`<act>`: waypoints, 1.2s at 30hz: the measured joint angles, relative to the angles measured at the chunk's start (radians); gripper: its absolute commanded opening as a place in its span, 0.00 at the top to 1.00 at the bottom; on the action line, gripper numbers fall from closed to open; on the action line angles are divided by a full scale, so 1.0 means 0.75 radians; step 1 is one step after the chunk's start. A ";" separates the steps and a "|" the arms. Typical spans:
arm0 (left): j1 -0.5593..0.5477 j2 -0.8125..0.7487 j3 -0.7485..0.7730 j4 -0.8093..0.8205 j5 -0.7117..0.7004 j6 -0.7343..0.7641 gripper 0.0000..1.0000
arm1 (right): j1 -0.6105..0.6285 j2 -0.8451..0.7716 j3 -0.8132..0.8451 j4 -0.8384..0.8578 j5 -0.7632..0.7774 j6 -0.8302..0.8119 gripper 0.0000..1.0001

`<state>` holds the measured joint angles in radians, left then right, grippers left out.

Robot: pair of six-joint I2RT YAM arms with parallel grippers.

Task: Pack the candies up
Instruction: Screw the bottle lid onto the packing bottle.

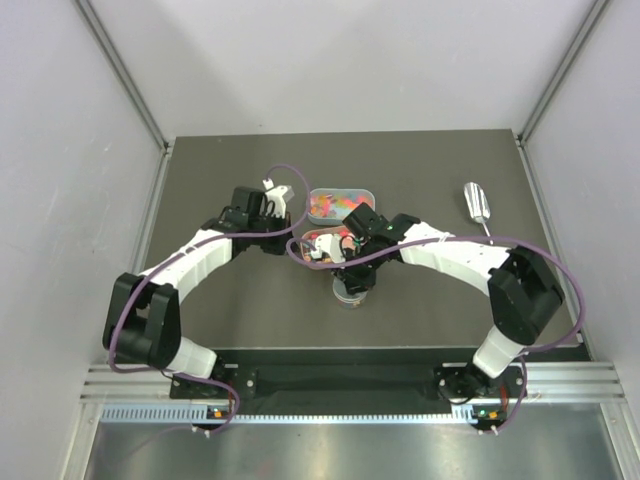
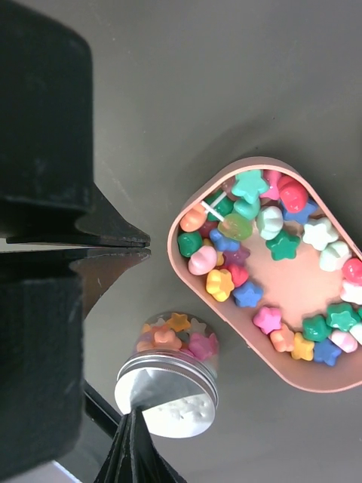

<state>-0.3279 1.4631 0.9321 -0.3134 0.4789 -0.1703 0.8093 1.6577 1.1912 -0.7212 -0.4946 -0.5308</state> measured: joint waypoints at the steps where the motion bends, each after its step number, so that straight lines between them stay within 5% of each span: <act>1: 0.000 -0.003 0.000 0.002 0.002 0.000 1.00 | 0.001 -0.002 0.000 -0.001 0.003 -0.001 0.93; 36: 0.000 -0.019 0.000 0.040 0.004 0.003 1.00 | 0.008 -0.116 -0.046 -0.026 0.235 -0.091 0.94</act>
<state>-0.3279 1.4487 0.9321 -0.2836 0.4816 -0.1684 0.8150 1.5707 1.1568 -0.7406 -0.3180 -0.5991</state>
